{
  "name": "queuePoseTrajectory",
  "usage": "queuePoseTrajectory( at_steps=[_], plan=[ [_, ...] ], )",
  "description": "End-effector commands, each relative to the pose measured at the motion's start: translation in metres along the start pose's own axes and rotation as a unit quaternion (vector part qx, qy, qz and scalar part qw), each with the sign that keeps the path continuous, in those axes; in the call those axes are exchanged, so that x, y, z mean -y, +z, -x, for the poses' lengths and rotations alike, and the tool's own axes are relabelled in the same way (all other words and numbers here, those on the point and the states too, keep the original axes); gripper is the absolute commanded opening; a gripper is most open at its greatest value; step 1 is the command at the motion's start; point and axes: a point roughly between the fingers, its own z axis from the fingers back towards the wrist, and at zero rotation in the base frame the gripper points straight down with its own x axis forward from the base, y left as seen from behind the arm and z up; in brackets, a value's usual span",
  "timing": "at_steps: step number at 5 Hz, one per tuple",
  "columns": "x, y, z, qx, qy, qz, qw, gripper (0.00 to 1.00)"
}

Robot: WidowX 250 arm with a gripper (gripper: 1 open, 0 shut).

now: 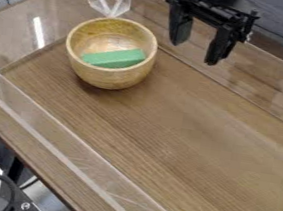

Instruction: Remove the green block from inside the brown bowl and put it on the table

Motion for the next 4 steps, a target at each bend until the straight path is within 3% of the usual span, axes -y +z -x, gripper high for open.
queuePoseTrajectory(
  at_steps=[1,2,4],
  plan=[
    [-0.011,-0.005,0.002,-0.008,0.004,-0.003,1.0000,1.00],
    [-0.027,-0.009,0.011,-0.011,0.007,-0.006,0.9999,1.00],
    [-0.084,-0.004,0.016,0.007,0.031,-0.013,0.9994,1.00]
  ],
)
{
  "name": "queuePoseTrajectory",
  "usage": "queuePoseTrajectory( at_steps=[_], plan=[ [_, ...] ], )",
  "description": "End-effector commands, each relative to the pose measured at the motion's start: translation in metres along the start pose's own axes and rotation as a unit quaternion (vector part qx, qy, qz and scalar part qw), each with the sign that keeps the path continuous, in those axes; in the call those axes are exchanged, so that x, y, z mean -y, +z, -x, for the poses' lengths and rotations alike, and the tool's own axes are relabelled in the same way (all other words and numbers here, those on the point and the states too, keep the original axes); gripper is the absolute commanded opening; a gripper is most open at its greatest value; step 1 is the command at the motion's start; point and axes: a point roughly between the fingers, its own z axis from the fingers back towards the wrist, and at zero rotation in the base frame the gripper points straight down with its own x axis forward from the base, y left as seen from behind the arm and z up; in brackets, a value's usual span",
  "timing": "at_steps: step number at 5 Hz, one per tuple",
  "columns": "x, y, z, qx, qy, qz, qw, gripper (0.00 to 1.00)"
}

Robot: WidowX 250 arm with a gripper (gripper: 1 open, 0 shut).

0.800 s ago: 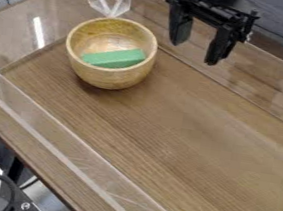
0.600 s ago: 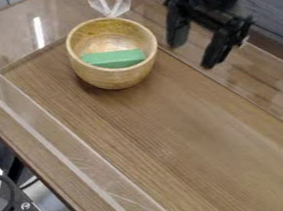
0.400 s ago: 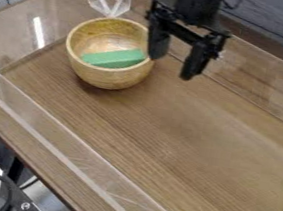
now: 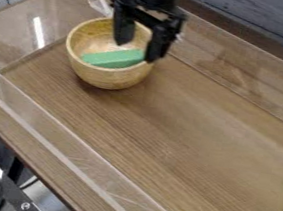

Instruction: Remove the green block from inside the brown bowl and put it on the table

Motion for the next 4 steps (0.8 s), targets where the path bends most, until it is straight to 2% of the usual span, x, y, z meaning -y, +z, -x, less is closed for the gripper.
queuePoseTrajectory(
  at_steps=[1,2,4],
  plan=[
    [-0.025,0.024,-0.007,0.056,0.009,-0.012,0.9983,1.00],
    [-0.036,0.016,-0.011,0.058,0.021,-0.013,0.9980,1.00],
    [-0.046,0.000,-0.021,0.056,0.021,-0.020,0.9980,1.00]
  ],
)
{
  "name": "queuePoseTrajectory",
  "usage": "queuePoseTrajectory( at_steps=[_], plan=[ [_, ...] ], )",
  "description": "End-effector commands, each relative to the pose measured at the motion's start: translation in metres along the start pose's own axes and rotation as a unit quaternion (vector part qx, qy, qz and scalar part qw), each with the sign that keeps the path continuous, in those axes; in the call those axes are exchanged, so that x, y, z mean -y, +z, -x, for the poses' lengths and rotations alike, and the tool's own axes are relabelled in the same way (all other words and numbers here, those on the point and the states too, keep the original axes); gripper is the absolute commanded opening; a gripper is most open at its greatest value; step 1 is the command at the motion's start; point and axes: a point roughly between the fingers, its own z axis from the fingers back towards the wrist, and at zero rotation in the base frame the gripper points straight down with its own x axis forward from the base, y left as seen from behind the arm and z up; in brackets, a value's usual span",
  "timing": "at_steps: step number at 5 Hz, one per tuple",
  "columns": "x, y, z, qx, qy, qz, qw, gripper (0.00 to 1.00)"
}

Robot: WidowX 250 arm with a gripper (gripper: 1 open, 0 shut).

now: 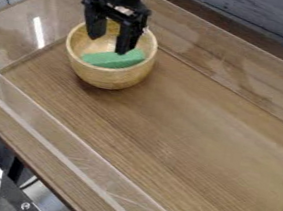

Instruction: Remove the green block from inside the brown bowl and put it on the table

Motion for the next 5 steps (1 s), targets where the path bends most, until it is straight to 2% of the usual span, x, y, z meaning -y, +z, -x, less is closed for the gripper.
queuePoseTrajectory(
  at_steps=[1,5],
  plan=[
    [-0.011,0.010,-0.014,0.032,0.008,-0.015,0.9993,1.00],
    [-0.022,-0.016,-0.026,0.025,0.015,-0.019,0.9994,1.00]
  ],
)
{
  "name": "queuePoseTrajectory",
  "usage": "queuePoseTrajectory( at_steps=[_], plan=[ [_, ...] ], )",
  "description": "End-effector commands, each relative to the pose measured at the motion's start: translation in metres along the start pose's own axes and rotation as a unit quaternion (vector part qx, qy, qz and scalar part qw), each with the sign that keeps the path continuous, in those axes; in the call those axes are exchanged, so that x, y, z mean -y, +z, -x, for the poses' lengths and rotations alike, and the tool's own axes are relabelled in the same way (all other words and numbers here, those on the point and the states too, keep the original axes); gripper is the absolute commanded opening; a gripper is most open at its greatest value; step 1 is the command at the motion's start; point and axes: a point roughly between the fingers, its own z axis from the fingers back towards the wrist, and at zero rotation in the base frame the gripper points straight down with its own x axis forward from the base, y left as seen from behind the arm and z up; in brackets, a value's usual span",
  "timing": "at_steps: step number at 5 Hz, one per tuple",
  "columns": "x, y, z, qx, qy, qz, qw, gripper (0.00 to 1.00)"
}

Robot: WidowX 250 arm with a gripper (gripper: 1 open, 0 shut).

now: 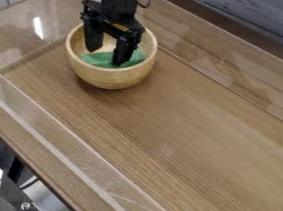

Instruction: Remove the green block from inside the brown bowl and put it on the table

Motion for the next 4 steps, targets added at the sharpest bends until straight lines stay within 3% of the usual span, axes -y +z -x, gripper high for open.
queuePoseTrajectory(
  at_steps=[1,4],
  plan=[
    [-0.0075,0.0146,-0.0115,0.031,0.003,-0.009,0.9995,1.00],
    [-0.0078,0.0068,-0.0171,0.030,-0.001,-0.003,0.9995,1.00]
  ],
)
